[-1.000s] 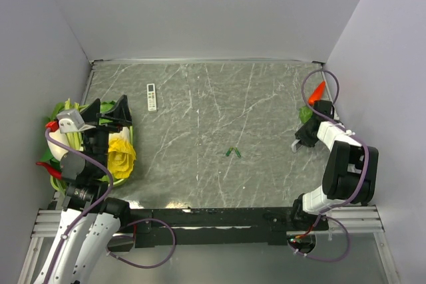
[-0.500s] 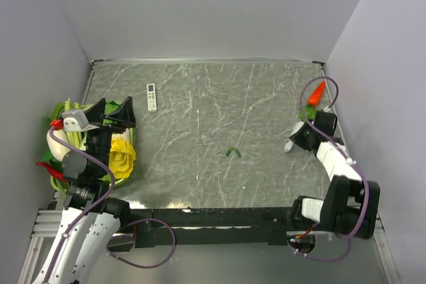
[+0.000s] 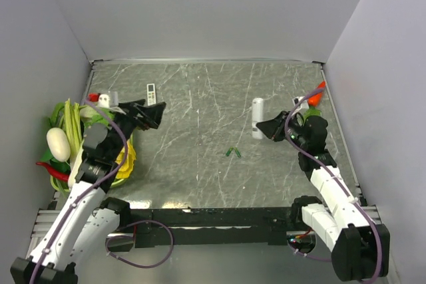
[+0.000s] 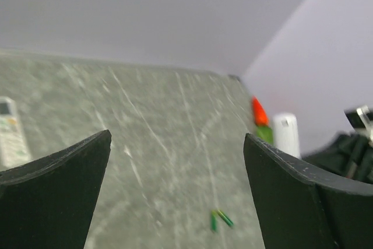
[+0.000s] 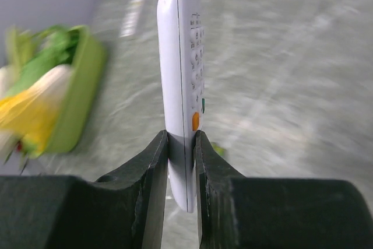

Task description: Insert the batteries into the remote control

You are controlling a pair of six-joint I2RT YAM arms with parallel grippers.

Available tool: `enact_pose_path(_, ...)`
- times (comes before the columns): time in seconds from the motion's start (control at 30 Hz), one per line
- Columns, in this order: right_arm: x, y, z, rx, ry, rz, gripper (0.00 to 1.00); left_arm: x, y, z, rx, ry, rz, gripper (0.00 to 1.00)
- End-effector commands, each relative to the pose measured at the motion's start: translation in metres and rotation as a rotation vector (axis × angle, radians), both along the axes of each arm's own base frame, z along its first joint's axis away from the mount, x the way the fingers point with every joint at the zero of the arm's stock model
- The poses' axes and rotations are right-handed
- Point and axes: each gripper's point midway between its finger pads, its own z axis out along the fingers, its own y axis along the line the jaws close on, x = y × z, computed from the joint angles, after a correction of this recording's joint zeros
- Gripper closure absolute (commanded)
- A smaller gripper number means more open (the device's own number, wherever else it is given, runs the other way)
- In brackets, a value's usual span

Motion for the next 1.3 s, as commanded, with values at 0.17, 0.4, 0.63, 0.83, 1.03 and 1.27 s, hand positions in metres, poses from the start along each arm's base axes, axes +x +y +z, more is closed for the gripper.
enact_pose_path(0.17, -0.057, 0.081, 0.089, 0.174, -0.371, 0.424, 1.00, -0.051, -0.078, 0.005, -0.158, 0.075, -0.491, 0.01)
enact_pose_path(0.4, -0.096, 0.126, 0.103, 0.306, -0.410, 0.662, 1.00, -0.079, -0.111, 0.002, -0.199, 0.030, -0.643, 0.01)
enact_pose_path(0.63, -0.128, 0.155, 0.115, 0.397, -0.441, 0.849, 1.00, -0.094, -0.135, -0.002, -0.193, -0.029, -0.773, 0.03)
enact_pose_path(0.83, -0.145, 0.170, 0.112, 0.428, -0.423, 0.942, 1.00, -0.102, -0.154, -0.009, -0.168, -0.018, -0.847, 0.03)
enact_pose_path(1.03, -0.154, 0.177, 0.109, 0.437, -0.399, 1.008, 0.98, -0.111, -0.157, -0.011, -0.189, -0.022, -0.880, 0.10)
enact_pose_path(1.27, -0.159, 0.180, 0.107, 0.470, -0.373, 1.053, 0.95, -0.123, -0.164, -0.019, -0.180, 0.010, -0.925, 0.64)
